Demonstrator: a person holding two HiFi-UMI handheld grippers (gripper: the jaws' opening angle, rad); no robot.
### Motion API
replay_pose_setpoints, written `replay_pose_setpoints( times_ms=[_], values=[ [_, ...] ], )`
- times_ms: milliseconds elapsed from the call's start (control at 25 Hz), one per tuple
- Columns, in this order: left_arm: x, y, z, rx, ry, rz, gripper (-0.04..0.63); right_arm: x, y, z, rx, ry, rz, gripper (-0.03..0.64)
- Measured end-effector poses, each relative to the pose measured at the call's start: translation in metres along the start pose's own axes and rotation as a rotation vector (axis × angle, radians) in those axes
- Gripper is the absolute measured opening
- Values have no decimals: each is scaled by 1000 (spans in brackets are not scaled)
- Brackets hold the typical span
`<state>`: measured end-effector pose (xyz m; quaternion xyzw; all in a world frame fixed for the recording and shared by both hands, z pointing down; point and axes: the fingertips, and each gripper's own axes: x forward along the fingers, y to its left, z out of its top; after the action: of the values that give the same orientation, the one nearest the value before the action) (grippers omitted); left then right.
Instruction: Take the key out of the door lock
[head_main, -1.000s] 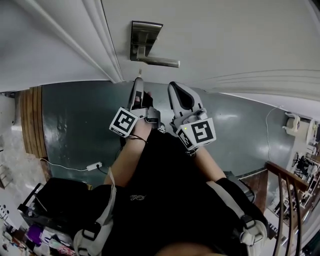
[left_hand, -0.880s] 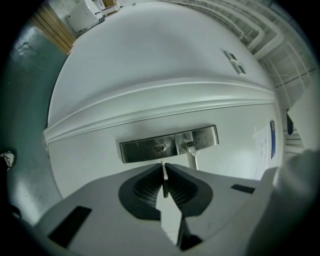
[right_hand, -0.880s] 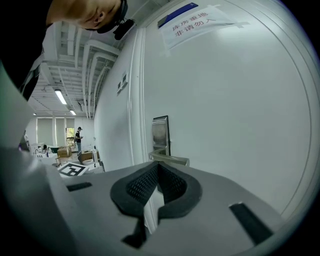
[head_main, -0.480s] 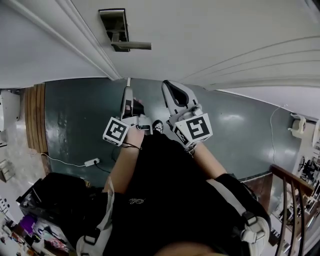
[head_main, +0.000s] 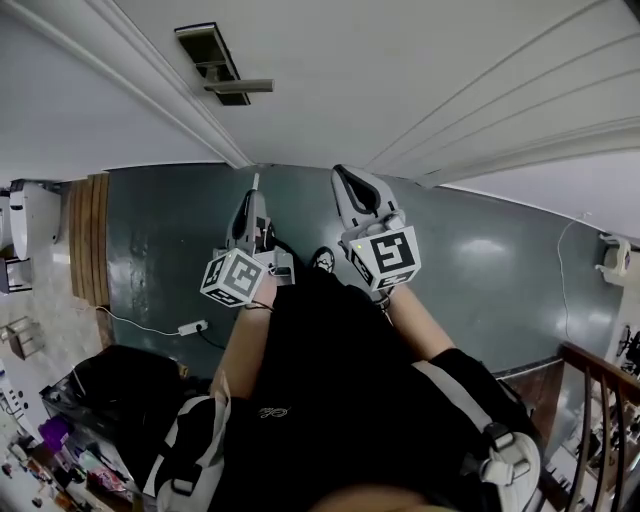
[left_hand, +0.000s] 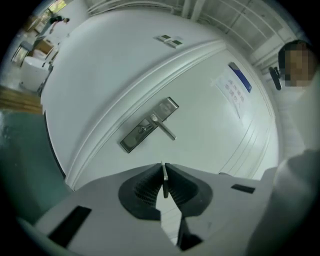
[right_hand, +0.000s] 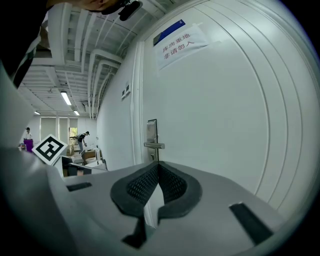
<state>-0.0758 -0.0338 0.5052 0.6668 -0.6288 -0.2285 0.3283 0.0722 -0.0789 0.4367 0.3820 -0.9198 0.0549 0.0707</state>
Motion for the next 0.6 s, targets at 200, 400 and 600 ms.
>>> replay_pose_setpoints(
  times_ms=[200,400,600],
  values=[
    [-11,-20,-7,180,33,17,35,-16,-11,-8,-18,6,-16,8],
    [-20,-35,-17,279,78,30,35,-28,-14,-15,-16,18,-23,8],
    [-20,-46,-19,390,107,19,35,-33,-14,-24,-25,35,-32,8]
  ],
)
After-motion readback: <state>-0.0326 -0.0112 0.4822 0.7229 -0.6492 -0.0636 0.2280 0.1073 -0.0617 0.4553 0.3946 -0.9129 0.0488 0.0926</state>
